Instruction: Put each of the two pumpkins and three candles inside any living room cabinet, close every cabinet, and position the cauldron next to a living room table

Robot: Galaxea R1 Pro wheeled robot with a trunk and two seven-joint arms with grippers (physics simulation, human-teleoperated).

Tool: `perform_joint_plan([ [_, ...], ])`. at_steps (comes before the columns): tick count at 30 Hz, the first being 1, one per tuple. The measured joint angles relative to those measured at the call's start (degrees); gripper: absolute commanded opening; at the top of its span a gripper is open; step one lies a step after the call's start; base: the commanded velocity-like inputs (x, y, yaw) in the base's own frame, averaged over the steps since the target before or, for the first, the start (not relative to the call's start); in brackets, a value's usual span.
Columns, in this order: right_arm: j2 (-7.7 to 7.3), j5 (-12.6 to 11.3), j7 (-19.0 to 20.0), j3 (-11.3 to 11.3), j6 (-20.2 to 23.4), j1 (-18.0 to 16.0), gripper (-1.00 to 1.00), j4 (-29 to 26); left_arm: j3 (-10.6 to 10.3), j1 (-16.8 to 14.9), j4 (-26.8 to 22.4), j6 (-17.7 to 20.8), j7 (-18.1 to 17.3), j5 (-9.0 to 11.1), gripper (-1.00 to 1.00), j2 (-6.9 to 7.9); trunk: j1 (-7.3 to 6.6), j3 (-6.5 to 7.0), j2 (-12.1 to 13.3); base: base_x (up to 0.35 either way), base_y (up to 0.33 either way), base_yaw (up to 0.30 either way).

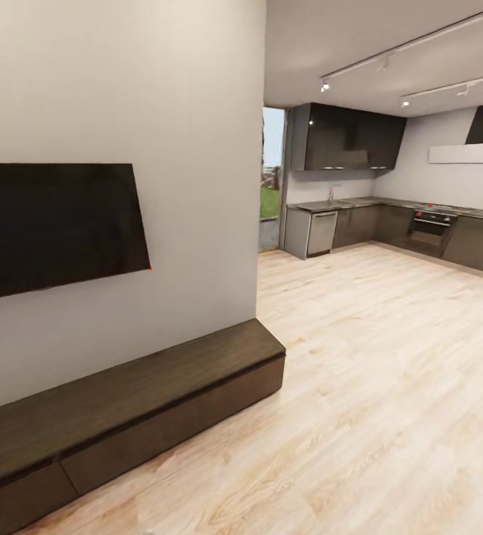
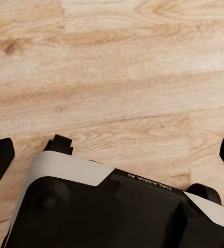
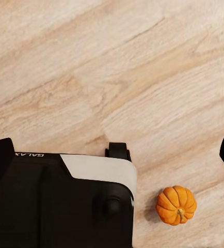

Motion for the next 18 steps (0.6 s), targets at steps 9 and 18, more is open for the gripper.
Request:
perform_joint_plan([
  [9, 0.0, 0.0, 0.0, 0.0, 0.0, 0.0, 1.0, 0.0, 0.0, 0.0, 0.0, 0.0, 0.0, 0.0, 1.0, 0.0, 0.0, 0.0, 0.0, 0.275, 0.0, 0.0],
  [18, 0.01, 0.0, 0.0, 0.0, 0.0, -0.03, 1.0, 0.0, 0.0, 0.0, 0.08, 0.0, 0.0, 0.0, 1.0, -0.03, 0.0, 0.0, 0.0, 0.277, 0.0, 0.0],
])
